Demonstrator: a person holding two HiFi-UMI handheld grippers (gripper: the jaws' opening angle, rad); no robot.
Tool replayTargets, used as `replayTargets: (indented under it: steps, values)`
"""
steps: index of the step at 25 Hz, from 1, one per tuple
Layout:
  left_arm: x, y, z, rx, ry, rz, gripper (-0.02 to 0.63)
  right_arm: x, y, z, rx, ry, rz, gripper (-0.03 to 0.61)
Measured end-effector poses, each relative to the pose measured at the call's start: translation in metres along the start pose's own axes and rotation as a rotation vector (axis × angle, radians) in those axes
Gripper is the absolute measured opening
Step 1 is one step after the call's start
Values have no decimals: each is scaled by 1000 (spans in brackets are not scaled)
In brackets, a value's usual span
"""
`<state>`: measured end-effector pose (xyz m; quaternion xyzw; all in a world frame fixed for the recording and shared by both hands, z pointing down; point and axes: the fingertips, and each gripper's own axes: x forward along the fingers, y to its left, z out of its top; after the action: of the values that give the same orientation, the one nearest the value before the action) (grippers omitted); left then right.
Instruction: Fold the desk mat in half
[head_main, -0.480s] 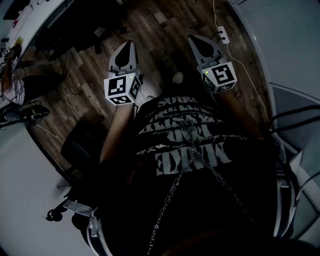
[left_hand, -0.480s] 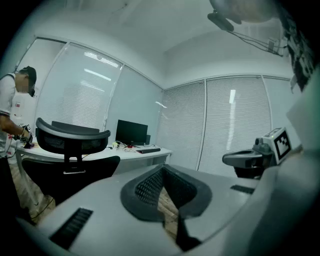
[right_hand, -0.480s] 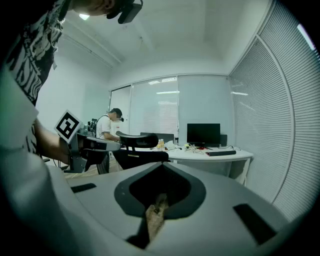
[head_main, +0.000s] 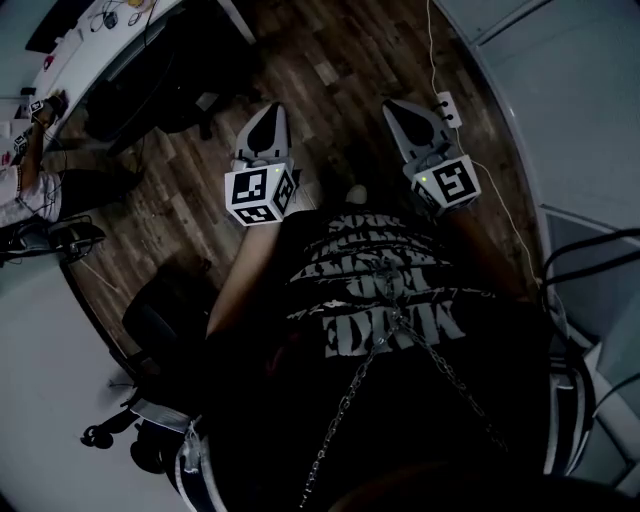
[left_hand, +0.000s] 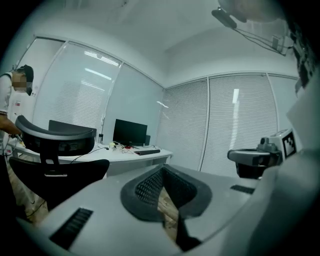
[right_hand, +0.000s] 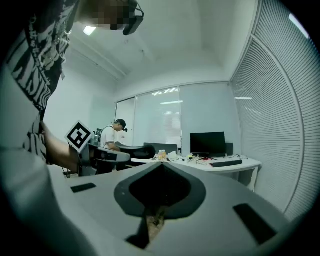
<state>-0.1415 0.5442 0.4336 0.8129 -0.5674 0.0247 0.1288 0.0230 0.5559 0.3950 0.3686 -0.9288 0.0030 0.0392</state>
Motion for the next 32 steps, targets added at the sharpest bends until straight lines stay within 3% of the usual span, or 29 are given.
replayTargets:
  steps: [6,15,17,21,24,28,32]
  values:
    - [20,-10,13,42,-55,-15,5,5,-8,-1,10,-49,54,0]
    - [7,-15,-11,41,-25,-44,5,-5,-15,-40,-47,101,-100,0]
    - [37,-3,-4,29,-16,-60,5,19,-34,-36,-56,111,-103,0]
    - [152,40,42,22,-14,-114,5,110,-107,-24,-50,149,-109,0]
    - [166,30,47,62,-21,-164,5,106,-113,-25,-35,139,-144,0]
    - [173,27,45,52,-21,-193,5,100,-120,-26,-38,137,-196,0]
    - [240,87,58,17,9,-219,5,185,-156,-33,-2,187,-190,0]
